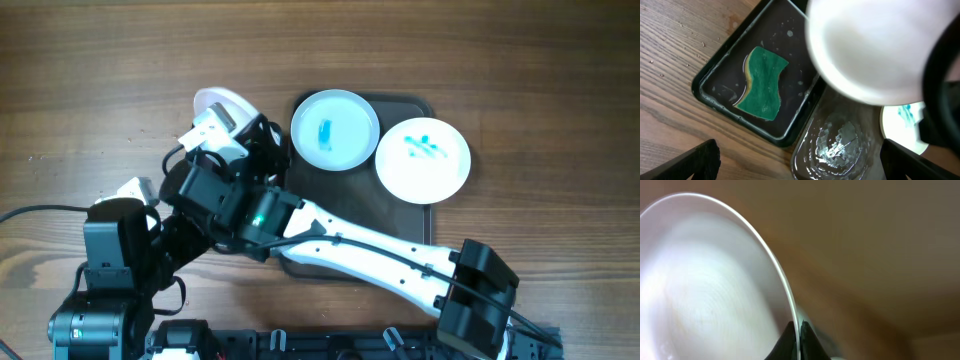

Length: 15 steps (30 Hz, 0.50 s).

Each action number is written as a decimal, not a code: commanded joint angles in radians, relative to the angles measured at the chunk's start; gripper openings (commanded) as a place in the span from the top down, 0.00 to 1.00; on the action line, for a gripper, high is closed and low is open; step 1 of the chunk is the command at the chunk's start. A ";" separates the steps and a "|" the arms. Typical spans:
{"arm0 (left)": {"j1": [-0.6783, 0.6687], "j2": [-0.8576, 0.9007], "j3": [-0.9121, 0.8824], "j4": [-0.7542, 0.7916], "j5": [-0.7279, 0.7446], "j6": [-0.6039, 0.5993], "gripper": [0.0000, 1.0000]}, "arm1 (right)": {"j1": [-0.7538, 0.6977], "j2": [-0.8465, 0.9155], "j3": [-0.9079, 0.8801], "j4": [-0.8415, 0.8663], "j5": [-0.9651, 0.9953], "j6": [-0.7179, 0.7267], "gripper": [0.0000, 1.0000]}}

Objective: Clean dirty plates on tray and stack at the side
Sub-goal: 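Swing the held plate over to the right side of the table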

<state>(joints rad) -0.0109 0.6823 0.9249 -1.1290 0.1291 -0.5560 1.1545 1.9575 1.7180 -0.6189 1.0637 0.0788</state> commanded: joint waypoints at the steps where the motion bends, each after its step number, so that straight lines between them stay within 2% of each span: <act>1: 0.006 -0.001 0.019 0.016 0.008 -0.005 0.00 | -0.089 -0.026 0.012 -0.099 -0.367 0.334 0.96; 4: 0.006 -0.001 0.019 0.016 0.008 -0.005 0.00 | -0.194 -0.043 0.012 -0.127 -0.697 0.445 0.96; 7: 0.006 -0.001 0.019 0.016 0.008 -0.005 0.00 | -0.306 -0.079 0.012 -0.121 -0.996 0.478 0.96; 10: 0.006 -0.001 0.019 0.016 0.008 -0.005 0.00 | -0.402 -0.131 0.012 -0.139 -1.123 0.509 0.96; 15: 0.006 -0.001 0.019 0.016 0.008 -0.005 0.00 | -0.526 -0.245 0.012 -0.214 -1.163 0.557 0.96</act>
<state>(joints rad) -0.0109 0.6823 0.9249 -1.1179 0.1295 -0.5560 0.6720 1.8347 1.7176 -0.8074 0.0509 0.5579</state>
